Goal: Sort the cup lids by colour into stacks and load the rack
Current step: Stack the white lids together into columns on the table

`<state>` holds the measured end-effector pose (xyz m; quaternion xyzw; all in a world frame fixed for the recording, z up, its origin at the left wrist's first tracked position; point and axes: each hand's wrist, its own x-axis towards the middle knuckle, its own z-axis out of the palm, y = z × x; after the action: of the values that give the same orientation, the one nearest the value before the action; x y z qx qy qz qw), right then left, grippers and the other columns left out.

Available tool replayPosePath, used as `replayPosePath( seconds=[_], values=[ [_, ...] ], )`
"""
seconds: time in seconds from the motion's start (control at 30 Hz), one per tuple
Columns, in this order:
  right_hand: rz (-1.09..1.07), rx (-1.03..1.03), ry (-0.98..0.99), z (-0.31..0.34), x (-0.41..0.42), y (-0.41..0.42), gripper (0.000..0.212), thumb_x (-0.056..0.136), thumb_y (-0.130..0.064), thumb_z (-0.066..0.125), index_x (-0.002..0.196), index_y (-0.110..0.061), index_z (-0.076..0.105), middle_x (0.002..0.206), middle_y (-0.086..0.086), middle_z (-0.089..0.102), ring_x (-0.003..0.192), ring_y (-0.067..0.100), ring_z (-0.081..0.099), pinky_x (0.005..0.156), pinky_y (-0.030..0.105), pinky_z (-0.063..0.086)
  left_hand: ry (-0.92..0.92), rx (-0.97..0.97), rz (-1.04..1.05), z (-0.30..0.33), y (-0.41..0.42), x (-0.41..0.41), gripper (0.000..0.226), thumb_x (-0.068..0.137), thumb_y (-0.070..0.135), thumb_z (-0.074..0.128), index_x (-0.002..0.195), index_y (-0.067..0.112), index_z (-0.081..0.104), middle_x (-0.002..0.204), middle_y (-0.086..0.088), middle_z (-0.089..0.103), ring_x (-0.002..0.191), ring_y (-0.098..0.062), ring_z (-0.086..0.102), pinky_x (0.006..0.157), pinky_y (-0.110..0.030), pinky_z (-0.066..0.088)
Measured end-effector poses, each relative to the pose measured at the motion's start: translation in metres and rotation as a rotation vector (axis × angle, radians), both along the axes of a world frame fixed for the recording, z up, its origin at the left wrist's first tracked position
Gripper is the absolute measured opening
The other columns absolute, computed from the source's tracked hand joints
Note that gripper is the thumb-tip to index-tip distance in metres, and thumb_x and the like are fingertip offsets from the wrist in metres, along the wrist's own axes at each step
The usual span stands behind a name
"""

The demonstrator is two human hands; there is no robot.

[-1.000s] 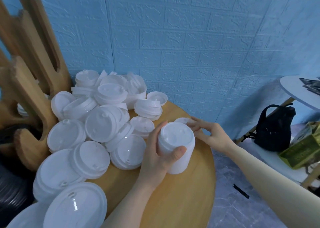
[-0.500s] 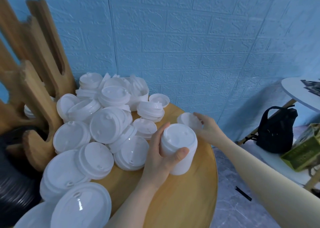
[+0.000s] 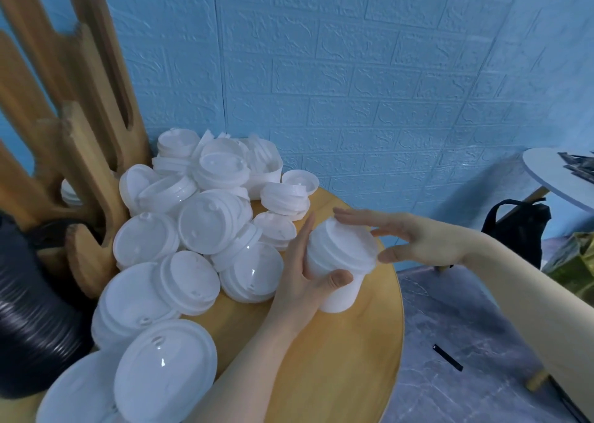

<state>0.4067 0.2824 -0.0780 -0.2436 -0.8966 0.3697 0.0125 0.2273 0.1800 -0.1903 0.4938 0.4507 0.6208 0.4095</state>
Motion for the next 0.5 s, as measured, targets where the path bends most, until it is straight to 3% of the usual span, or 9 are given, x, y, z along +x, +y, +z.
replayPosePath(
  seconds=[0.1,0.2,0.3,0.4,0.5],
  values=[
    [-0.045,-0.061,-0.016,0.004,-0.004,-0.008,0.064,0.081,-0.004,0.060,0.136,-0.038,0.053,0.152,-0.032,0.027,0.141,-0.010,0.021,0.113,0.018,0.021,0.005,0.005,0.012,0.000,0.000,-0.001,0.103,0.052,0.072,0.083,0.141,0.049,0.037,0.146,0.025,0.045,0.134,0.006,0.043,0.101,-0.013,0.041],
    [-0.220,0.010,0.078,0.001,-0.015,-0.020,0.035,0.082,-0.041,0.071,0.117,-0.040,0.065,0.141,-0.029,0.044,0.130,-0.006,0.040,0.104,0.023,0.033,0.003,0.012,0.010,0.000,0.001,-0.001,0.096,0.055,0.056,0.088,0.138,0.044,0.040,0.140,0.023,0.051,0.128,0.009,0.048,0.096,-0.011,0.043],
    [-0.355,0.232,0.119,-0.010,-0.030,-0.030,0.045,0.067,-0.063,0.069,0.105,-0.039,0.061,0.119,-0.020,0.056,0.115,0.000,0.047,0.087,0.023,0.035,-0.010,0.006,0.016,0.000,0.002,-0.001,0.093,0.056,0.044,0.085,0.138,0.044,0.040,0.142,0.020,0.049,0.126,0.012,0.047,0.094,-0.009,0.042],
    [-0.366,0.231,0.113,-0.013,-0.033,-0.029,0.045,0.072,-0.052,0.076,0.110,-0.036,0.057,0.118,-0.020,0.056,0.114,0.001,0.048,0.087,0.022,0.037,-0.011,0.002,0.007,0.000,0.003,-0.001,0.097,0.054,0.045,0.085,0.140,0.042,0.038,0.143,0.022,0.046,0.126,0.014,0.046,0.097,-0.010,0.043],
    [-0.234,0.057,0.019,-0.002,-0.021,-0.021,0.065,0.080,-0.035,0.078,0.136,-0.040,0.046,0.137,-0.029,0.047,0.129,-0.007,0.041,0.107,0.023,0.034,-0.012,-0.009,0.015,-0.002,0.003,-0.001,0.110,0.046,0.061,0.090,0.141,0.048,0.035,0.148,0.018,0.045,0.134,0.005,0.043,0.110,-0.023,0.041]
  ],
)
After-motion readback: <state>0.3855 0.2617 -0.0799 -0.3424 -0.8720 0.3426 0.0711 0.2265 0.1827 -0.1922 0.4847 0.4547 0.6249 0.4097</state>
